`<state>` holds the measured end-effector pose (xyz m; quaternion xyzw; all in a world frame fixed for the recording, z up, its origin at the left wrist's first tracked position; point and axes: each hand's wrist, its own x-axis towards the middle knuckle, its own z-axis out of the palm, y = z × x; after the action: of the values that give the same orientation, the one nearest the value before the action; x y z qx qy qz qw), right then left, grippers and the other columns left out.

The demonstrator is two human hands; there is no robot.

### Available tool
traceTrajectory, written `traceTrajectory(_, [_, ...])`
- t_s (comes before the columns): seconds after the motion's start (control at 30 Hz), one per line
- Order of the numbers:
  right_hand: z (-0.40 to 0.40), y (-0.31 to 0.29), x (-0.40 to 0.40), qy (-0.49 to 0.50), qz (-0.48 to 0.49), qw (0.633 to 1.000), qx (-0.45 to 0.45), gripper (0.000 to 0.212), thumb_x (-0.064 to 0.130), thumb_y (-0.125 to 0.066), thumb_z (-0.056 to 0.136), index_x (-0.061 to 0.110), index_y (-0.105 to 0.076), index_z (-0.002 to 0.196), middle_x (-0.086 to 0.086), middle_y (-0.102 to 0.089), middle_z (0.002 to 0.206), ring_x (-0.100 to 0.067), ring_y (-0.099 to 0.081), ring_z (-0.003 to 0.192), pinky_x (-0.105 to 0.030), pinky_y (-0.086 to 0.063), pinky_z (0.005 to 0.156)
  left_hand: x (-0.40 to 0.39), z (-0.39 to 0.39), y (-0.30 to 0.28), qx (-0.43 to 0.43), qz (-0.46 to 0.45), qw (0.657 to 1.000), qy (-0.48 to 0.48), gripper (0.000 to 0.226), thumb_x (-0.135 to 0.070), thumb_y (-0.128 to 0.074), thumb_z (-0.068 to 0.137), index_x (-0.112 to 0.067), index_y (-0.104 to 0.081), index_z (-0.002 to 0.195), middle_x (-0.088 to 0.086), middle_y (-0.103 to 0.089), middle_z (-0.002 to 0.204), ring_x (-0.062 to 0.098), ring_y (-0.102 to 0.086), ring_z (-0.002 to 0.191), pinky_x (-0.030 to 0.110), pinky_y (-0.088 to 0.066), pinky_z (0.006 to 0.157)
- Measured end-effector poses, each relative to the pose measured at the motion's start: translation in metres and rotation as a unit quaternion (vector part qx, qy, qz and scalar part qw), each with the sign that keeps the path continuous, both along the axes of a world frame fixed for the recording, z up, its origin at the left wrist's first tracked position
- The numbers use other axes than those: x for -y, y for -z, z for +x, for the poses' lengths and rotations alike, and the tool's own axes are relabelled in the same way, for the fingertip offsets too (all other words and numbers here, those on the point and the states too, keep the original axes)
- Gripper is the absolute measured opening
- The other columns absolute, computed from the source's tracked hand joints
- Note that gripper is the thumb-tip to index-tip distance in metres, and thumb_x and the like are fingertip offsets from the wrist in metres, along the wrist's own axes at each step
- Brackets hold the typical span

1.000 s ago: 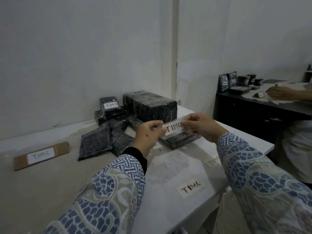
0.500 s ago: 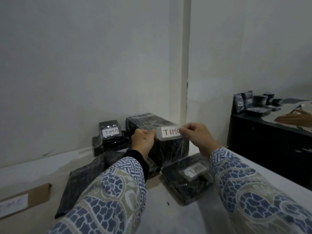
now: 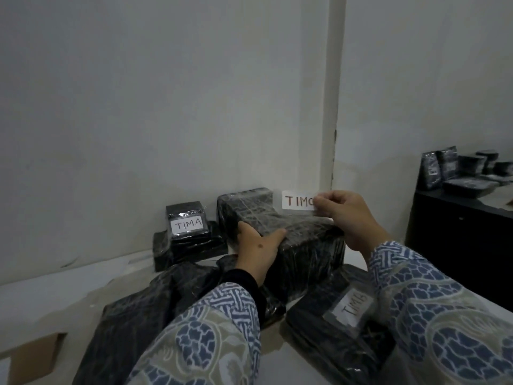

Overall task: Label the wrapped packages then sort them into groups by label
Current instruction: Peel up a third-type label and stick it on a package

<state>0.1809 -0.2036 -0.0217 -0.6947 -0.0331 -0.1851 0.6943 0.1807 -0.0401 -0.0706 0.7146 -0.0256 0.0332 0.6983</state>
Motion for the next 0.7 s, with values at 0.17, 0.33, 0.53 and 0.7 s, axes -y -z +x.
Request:
traceTrajectory(0.17, [-0.009,-0.001,0.003,-0.004,0.004,1.0,-0.005,0.018,0.006,-0.061,0.087,0.007,-0.059,0.069,-0.007,-0.062,0.07,-0.003,-0.062,0.05,-0.017,-0.051,0.049,0.004,-0.017,-0.003,0.044,0.051,0.998,-0.004,0.103,-0.036,-0.064,0.086,-0.015,0.015,0.148,0.005,0.005,0.16,0.025,-0.005,0.147,0.045,-0.017,0.119])
traceTrajectory(0.33, [-0.032,-0.004,0.015,-0.003,0.065,0.997,-0.032,0.018,0.008,-0.058,0.089,0.007,-0.058,0.071,-0.01,-0.064,0.078,-0.015,-0.063,0.069,-0.025,-0.057,0.056,0.012,-0.044,0.0,0.128,0.124,0.984,0.01,0.1,-0.038,-0.059,0.089,-0.021,0.021,0.146,-0.003,0.014,0.159,0.017,0.006,0.147,0.043,-0.008,0.121])
traceTrajectory(0.53, [-0.054,-0.028,0.016,-0.05,0.075,0.996,-0.022,0.009,0.007,-0.057,0.088,0.007,-0.06,0.08,-0.008,-0.065,0.083,-0.012,-0.066,0.069,-0.025,-0.058,0.063,0.008,-0.066,0.004,0.197,0.17,0.964,0.045,0.101,-0.047,-0.066,0.075,-0.041,0.006,0.146,-0.005,-0.022,0.156,0.017,-0.025,0.143,0.046,-0.028,0.115])
traceTrajectory(0.7, [-0.063,-0.053,0.011,-0.051,0.018,0.998,0.018,0.01,0.008,-0.059,0.087,0.008,-0.06,0.077,-0.011,-0.064,0.089,-0.02,-0.063,0.078,-0.016,-0.052,0.052,0.004,-0.08,0.009,0.24,0.231,0.941,0.052,0.1,-0.031,-0.065,0.085,-0.029,0.014,0.148,-0.008,-0.012,0.158,0.006,-0.016,0.143,0.024,-0.018,0.115])
